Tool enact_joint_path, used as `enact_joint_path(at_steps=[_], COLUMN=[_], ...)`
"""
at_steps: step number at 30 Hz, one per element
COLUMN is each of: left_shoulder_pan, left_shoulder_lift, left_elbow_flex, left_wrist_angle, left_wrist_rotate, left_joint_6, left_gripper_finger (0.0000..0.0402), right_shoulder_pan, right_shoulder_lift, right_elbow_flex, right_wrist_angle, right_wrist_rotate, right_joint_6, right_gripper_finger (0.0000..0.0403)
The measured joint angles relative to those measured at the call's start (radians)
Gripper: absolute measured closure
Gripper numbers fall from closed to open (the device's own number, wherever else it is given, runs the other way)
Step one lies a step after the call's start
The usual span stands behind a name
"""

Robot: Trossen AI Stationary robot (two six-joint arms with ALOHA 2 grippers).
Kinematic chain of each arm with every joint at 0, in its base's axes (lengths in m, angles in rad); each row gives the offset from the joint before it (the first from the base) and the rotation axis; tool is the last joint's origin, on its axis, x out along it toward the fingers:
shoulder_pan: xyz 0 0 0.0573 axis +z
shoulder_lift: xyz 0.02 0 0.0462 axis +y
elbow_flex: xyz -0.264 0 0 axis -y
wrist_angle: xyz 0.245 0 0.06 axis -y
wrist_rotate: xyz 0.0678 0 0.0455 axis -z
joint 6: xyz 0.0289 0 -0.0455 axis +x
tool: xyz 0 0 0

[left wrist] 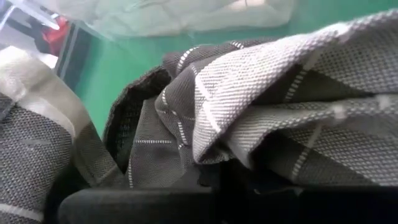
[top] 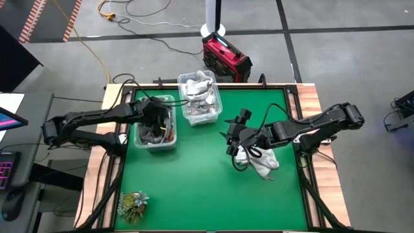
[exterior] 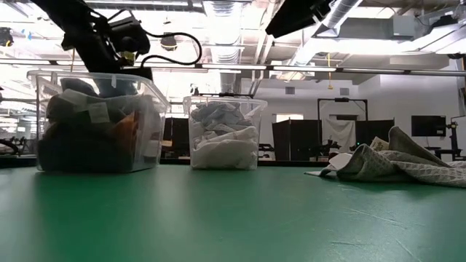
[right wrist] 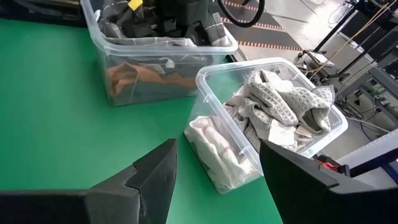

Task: Sort towels by color in basket
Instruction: Put the gray towel into the left transparent bin

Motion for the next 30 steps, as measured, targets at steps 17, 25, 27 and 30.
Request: enact_joint_path(at_steps=[17, 25, 27, 30], left_shoulder_pan=[-0.001, -0.013, 0.003, 0.028], left_shoulder_lift=[-0.138, -0.016, 0.043, 0.121], left_elbow_flex=[0.228, 0.148, 0.106, 0.084], left_wrist_angle=[-0.240, -0.276, -0.259, -0.283], left_wrist_rotate=[-0.064, 0.203, 0.248, 0.267], left_joint_6=[-0.018, -0.113, -0.128, -0.130], left_gripper_finger=[0.0401, 0.0402, 0.0402, 0.0401], right_shoulder_pan=[0.003, 0.002, 0.002, 0.002], right_shoulder_lift=[-0.020, -0.020, -0.020, -0.020], right_elbow_flex=[0.000, 0.000, 0.000, 0.000], right_wrist_angle=[-0.072, -0.067, -0.068, -0.067], right_wrist_rotate=[0.002, 0.002, 0.002, 0.002], right_joint_6=[0.035, 0.053, 0.053, 0.052], right_gripper_finger=[0.0143, 0.0143, 0.0143, 0.0143])
